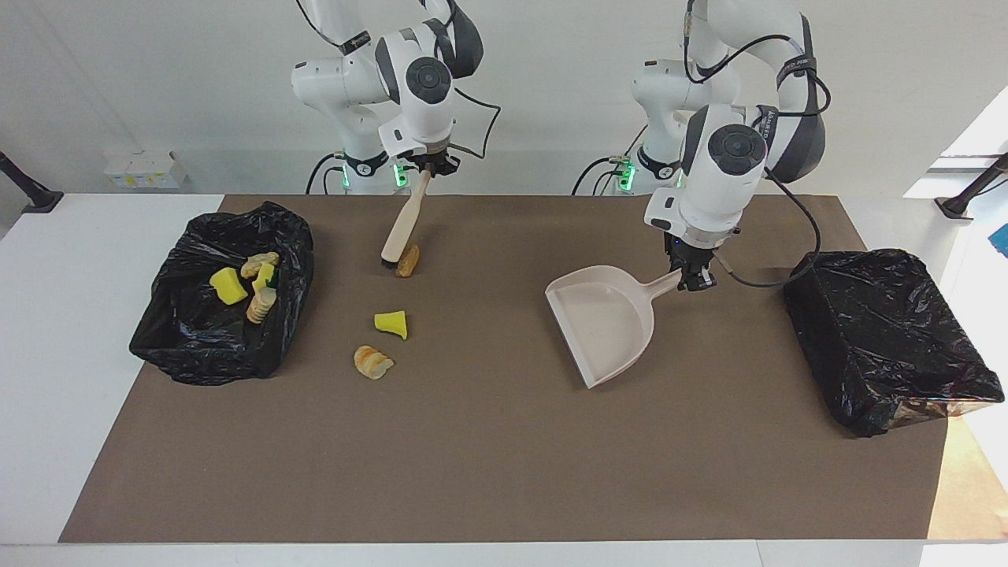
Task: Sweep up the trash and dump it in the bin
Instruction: 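Slide the dustpan toward the sponge pieces with the left gripper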
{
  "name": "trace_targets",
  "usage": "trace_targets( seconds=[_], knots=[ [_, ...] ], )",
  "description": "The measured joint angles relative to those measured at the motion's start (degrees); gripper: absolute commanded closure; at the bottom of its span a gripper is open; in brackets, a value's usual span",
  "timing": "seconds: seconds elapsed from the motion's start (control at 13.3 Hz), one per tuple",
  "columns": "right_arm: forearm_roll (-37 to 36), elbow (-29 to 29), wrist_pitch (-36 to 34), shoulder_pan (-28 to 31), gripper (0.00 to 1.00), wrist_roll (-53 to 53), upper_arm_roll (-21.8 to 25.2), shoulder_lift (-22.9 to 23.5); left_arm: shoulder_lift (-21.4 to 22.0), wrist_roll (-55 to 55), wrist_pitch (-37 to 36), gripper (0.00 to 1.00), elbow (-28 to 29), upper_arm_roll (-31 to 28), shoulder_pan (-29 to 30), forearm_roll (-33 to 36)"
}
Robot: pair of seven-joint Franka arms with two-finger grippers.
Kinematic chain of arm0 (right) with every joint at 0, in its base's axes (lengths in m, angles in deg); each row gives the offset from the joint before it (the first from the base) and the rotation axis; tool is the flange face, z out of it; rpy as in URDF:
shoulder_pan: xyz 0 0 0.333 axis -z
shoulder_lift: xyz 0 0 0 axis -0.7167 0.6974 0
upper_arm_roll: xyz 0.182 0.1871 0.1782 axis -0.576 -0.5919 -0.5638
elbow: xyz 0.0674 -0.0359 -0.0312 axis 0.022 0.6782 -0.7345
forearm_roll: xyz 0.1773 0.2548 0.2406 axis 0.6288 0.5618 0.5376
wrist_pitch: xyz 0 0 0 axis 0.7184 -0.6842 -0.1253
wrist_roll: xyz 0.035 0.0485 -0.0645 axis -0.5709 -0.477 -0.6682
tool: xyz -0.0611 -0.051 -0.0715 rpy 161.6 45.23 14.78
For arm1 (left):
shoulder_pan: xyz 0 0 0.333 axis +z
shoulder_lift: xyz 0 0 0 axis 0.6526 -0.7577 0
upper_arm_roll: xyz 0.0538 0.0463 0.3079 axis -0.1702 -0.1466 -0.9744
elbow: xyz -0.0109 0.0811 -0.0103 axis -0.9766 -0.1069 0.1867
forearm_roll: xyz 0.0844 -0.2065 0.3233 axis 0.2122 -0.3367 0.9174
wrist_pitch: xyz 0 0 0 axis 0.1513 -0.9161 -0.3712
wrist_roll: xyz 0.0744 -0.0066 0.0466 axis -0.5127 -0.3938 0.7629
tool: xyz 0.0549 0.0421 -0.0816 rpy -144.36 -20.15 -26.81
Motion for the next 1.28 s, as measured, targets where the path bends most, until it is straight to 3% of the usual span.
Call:
trace_targets(
  seconds=[0.3,0.45,0.68,0.83,0.98,1.13,1.28],
  knots=[
    [0.19,1.82,9.33,0.10,1.00,-0.12,0.03,0.98,1.52,-0.85,5.14,1.00,5.80,1.09,-3.67,-0.02],
    [0.22,1.38,16.93,0.11,1.00,-0.12,0.04,5.09,1.51,-0.67,6.69,1.00,6.68,1.31,-6.18,-0.02],
    [0.25,-5.78,19.08,0.32,1.00,-0.05,0.18,12.72,1.49,-0.38,9.85,1.00,8.60,1.38,-8.69,-0.02],
    [0.24,-11.45,14.04,0.69,1.00,0.03,0.50,15.66,1.49,0.12,10.58,1.00,9.08,1.39,-9.03,-0.02],
    [0.18,-15.50,4.14,1.34,1.00,0.10,1.08,15.49,1.49,0.15,10.61,1.00,9.11,1.37,-9.03,-0.03],
    [-0.33,-16.21,-4.62,2.48,1.00,0.17,1.15,13.05,1.49,0.09,10.70,1.00,9.12,1.39,-9.10,-0.03],
    [-0.67,-12.76,-7.52,2.74,1.00,0.39,1.11,8.75,1.50,0.09,10.85,1.00,9.14,1.39,-9.29,-0.03]
  ],
)
